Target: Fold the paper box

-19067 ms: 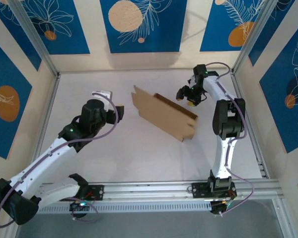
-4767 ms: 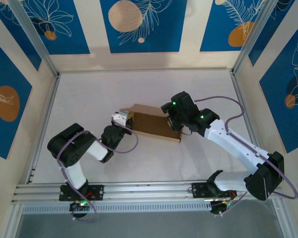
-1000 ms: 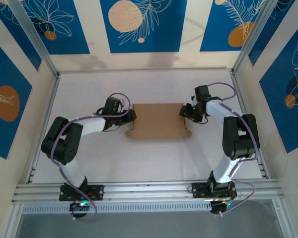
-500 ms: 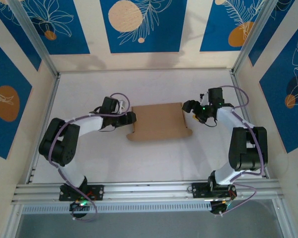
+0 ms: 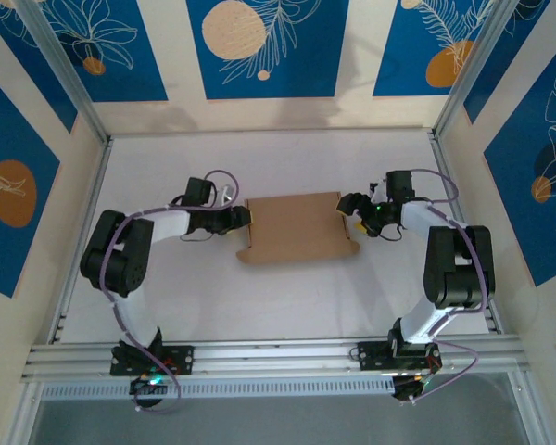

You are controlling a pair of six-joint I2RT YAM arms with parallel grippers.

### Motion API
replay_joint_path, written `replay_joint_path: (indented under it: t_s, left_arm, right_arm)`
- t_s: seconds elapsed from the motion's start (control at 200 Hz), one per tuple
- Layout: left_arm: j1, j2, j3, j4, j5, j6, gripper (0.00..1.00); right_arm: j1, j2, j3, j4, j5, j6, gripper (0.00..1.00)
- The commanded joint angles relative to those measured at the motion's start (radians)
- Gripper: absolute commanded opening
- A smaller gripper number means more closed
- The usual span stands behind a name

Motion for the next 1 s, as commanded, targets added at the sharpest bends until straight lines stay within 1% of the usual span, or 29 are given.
replay_joint_path:
  t_s: [0.0,0.095,0.15,0.27,0.35,0.585,0.685,0.745,0.81,0.845,0.93,0.995]
  left_arm:
    - [0.024,0.045,-0.018,-0.017,0.03,0.035,0.48]
    - [0.044,0.054,-0.033,-0.016,0.029,0.035,0.31]
    - [0.056,0.058,-0.036,-0.031,0.031,0.045,0.25]
    - [0.078,0.068,-0.038,-0.062,0.05,0.07,0.18]
    - [0.086,0.074,-0.031,-0.079,0.053,0.083,0.14]
    - [0.102,0.103,-0.028,-0.067,0.077,0.074,0.08]
    - [0.105,0.109,-0.033,-0.051,0.086,0.062,0.06]
    - [0.108,0.112,-0.033,-0.042,0.093,0.056,0.05]
    - [0.108,0.115,-0.035,-0.034,0.098,0.052,0.04]
    - [0.108,0.116,-0.034,-0.032,0.099,0.049,0.04]
    - [0.108,0.112,-0.035,-0.025,0.101,0.043,0.04]
    - [0.108,0.101,-0.035,-0.019,0.101,0.036,0.06]
  right_arm:
    - [-0.008,0.005,0.001,-0.005,-0.032,0.002,0.84]
    - [-0.013,0.005,-0.001,0.001,-0.045,-0.004,0.85]
    - [-0.021,0.004,-0.012,0.014,-0.047,-0.001,0.88]
    - [-0.054,0.032,-0.029,0.056,-0.098,0.026,0.93]
    - [-0.056,0.068,-0.025,0.077,-0.16,0.028,0.94]
    - [0.03,0.152,0.027,0.022,-0.228,-0.039,0.95]
    - [0.054,0.181,0.027,0.056,-0.324,-0.028,0.96]
    - [0.069,0.186,0.022,0.076,-0.36,-0.014,0.95]
    - [0.075,0.178,0.001,0.135,-0.417,0.017,0.95]
    - [0.075,0.17,-0.007,0.152,-0.441,0.036,0.94]
    - [0.071,0.129,-0.029,0.183,-0.442,0.068,0.88]
    - [0.066,0.096,-0.052,0.215,-0.447,0.107,0.8]
